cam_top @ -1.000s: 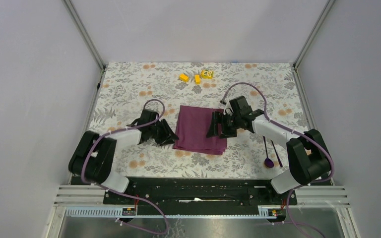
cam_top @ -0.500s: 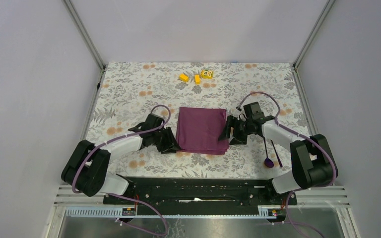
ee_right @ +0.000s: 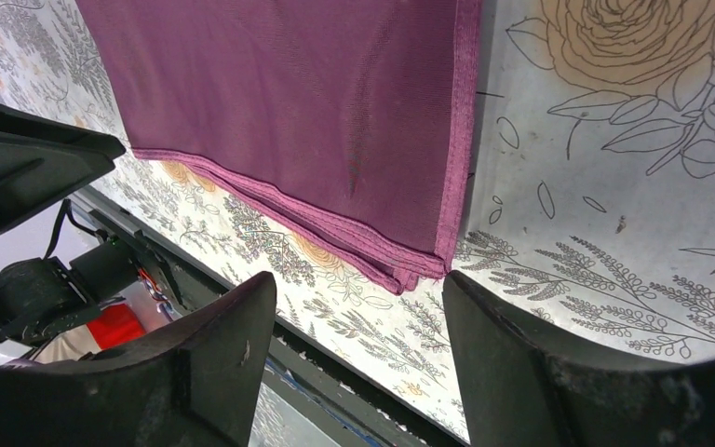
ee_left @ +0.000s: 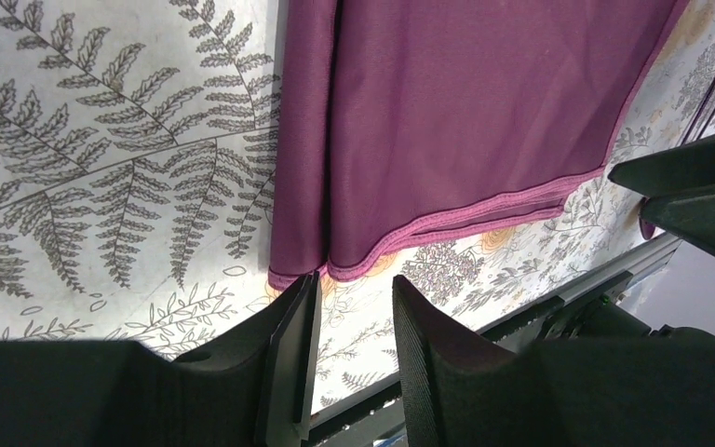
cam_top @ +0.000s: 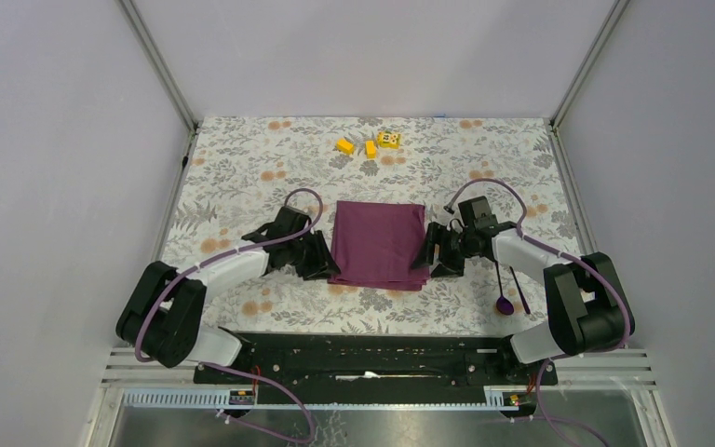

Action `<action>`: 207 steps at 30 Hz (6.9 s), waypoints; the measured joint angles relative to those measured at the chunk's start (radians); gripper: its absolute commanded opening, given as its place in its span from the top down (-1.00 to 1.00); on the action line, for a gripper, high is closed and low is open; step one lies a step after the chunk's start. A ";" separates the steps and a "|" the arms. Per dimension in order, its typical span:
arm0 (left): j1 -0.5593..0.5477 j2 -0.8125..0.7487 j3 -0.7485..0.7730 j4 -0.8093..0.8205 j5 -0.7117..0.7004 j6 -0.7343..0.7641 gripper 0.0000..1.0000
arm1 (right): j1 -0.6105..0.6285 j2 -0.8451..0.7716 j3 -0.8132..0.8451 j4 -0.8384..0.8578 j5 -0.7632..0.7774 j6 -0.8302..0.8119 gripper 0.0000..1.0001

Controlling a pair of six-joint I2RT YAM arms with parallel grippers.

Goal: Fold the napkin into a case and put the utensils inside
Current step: Rotate the square-folded napkin at the center of the board, then smooth out the square-folded napkin at the center of the board.

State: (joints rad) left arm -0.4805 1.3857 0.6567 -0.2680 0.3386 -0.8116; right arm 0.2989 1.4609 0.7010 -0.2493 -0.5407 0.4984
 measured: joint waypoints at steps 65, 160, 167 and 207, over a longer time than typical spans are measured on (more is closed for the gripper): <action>0.011 -0.045 -0.060 0.014 -0.032 0.018 1.00 | -0.028 0.041 -0.048 0.031 -0.074 0.043 1.00; 0.018 0.017 -0.128 0.166 -0.021 0.009 0.76 | 0.298 0.805 0.697 0.620 -0.317 0.333 -0.91; 0.017 0.008 -0.129 0.159 -0.045 0.011 0.78 | 0.298 0.881 0.810 0.612 -0.317 0.329 -0.91; 0.042 0.023 0.070 0.079 0.026 0.020 0.48 | 0.019 0.668 0.818 0.313 -0.352 0.167 -0.97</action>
State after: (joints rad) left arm -0.4381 1.4086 0.7265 -0.1894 0.3641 -0.7918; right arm 0.3176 2.1284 1.5192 0.0639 -0.8928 0.6655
